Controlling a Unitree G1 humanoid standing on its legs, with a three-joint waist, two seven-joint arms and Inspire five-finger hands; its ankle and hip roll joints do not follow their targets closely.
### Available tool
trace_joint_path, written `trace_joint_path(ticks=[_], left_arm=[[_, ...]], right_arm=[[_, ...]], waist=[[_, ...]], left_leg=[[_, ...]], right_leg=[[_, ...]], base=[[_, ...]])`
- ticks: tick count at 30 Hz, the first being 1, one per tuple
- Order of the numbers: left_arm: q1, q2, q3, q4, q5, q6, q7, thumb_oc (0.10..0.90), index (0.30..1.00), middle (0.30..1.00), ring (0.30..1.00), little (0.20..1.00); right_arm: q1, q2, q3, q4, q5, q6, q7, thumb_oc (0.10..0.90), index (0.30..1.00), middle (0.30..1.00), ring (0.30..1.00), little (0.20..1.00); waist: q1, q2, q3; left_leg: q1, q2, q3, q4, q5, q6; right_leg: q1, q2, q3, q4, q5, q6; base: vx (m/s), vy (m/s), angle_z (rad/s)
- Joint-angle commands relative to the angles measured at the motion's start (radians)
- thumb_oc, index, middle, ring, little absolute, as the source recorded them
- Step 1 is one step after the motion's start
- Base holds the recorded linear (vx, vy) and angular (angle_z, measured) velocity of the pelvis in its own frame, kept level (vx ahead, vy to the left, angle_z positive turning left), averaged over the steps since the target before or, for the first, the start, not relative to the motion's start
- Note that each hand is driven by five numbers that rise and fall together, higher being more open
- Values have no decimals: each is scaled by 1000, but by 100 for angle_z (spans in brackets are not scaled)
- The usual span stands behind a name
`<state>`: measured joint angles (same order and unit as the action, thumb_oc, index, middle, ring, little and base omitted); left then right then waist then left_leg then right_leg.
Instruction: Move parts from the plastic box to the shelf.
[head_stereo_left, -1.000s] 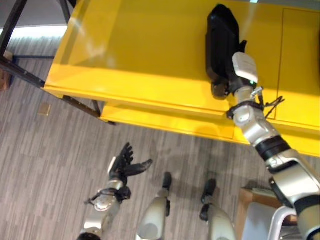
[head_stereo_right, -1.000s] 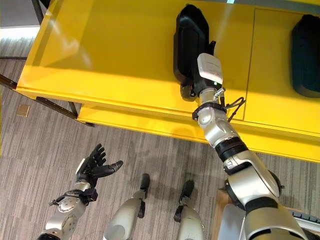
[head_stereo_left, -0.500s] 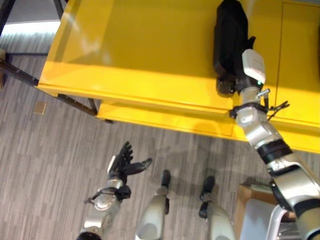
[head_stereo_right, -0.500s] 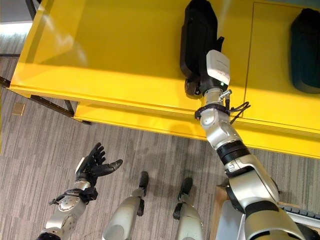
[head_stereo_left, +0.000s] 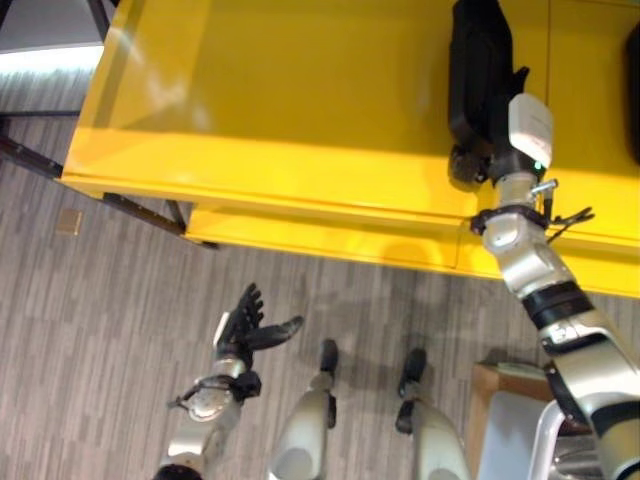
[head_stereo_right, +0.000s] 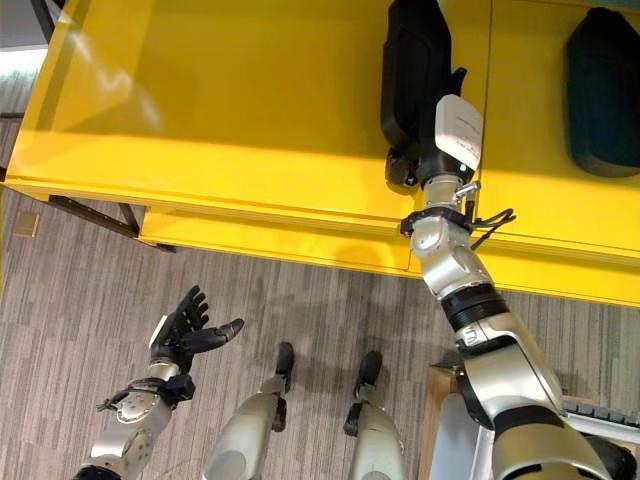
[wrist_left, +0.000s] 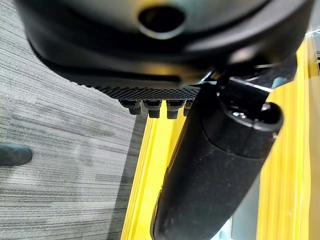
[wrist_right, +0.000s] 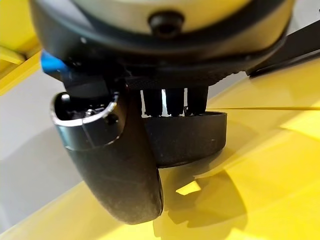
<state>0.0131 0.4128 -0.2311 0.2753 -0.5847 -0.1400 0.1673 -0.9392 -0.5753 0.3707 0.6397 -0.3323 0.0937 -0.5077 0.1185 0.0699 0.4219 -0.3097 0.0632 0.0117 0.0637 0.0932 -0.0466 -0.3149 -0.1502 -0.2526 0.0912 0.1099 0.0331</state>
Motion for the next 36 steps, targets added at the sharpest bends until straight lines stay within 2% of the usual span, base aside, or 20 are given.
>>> trace_joint_path(ticks=[1, 3, 4, 5, 6, 11, 22, 31, 36], left_arm=[[29, 30, 3, -76, -1, -102, 7, 900, 1000, 1000, 1000, 1000], [28, 29, 5, -70, -2, -102, 7, 900, 1000, 1000, 1000, 1000], [27, 30, 5, -69, -2, -102, 7, 900, 1000, 1000, 1000, 1000], [27, 30, 5, -69, -2, -102, 7, 900, 1000, 1000, 1000, 1000], [29, 29, 5, -69, -1, -100, 7, 900, 1000, 1000, 1000, 1000], [29, 34, 13, -63, 2, -97, 2, 900, 1000, 1000, 1000, 1000], [30, 29, 40, -58, 7, -94, 15, 900, 1000, 1000, 1000, 1000], [37, 18, 66, -61, 25, -86, 26, 900, 1000, 1000, 1000, 1000], [37, 7, 73, -64, 36, -83, 33, 900, 1000, 1000, 1000, 1000]], right_arm=[[-111, -96, -1, -83, -31, -45, -63, 400, 300, 300, 300, 300], [-112, -103, 14, -85, -32, -49, -45, 400, 300, 300, 300, 300], [-113, -102, 21, -88, -29, -52, -34, 494, 432, 432, 432, 432], [-113, -102, 21, -88, -28, -52, -34, 608, 591, 591, 591, 591], [-112, -99, 30, -96, -27, -58, -24, 900, 1000, 1000, 1000, 1000], [-134, -139, 79, -142, -78, -60, 19, 900, 1000, 1000, 1000, 1000], [-132, -204, 71, -357, -145, -90, 43, 900, 1000, 1000, 1000, 1000], [-62, -253, 3, -569, -240, -108, 50, 900, 1000, 1000, 1000, 1000], [37, -238, -61, -669, -215, -138, 47, 900, 1000, 1000, 1000, 1000]], waist=[[7, -6, -79], [7, -9, -79], [7, -12, -79], [7, -11, -79], [8, -13, -79], [10, -21, -76], [5, -34, -79], [-11, -44, -80], [-23, -44, -83]], left_leg=[[58, 35, -82, -21, -56, -5], [58, 34, -85, -21, -56, -6], [58, 35, -85, -23, -55, -6], [58, 35, -85, -23, -55, -6], [57, 37, -86, -22, -55, -6], [60, 37, -90, -24, -56, -6], [61, 35, -88, -27, -61, -6], [63, 37, -85, -21, -70, -5], [70, 39, -85, -26, -69, -7]], right_leg=[[-94, -112, 60, 216, -78, 94], [-93, -111, 59, 219, -79, 93], [-92, -110, 58, 218, -79, 92], [-92, -110, 58, 218, -79, 92], [-93, -110, 56, 219, -79, 92], [-93, -111, 54, 220, -80, 92], [-95, -114, 55, 220, -78, 94], [-98, -113, 61, 223, -80, 97], [-93, -114, 62, 227, -85, 97]], base=[[0, 0, 0], [0, 0, 0], [0, 0, 0], [0, 0, 0], [0, 0, 0], [0, 0, 0], [0, 0, 0], [0, 0, 0], [0, 0, 0]])
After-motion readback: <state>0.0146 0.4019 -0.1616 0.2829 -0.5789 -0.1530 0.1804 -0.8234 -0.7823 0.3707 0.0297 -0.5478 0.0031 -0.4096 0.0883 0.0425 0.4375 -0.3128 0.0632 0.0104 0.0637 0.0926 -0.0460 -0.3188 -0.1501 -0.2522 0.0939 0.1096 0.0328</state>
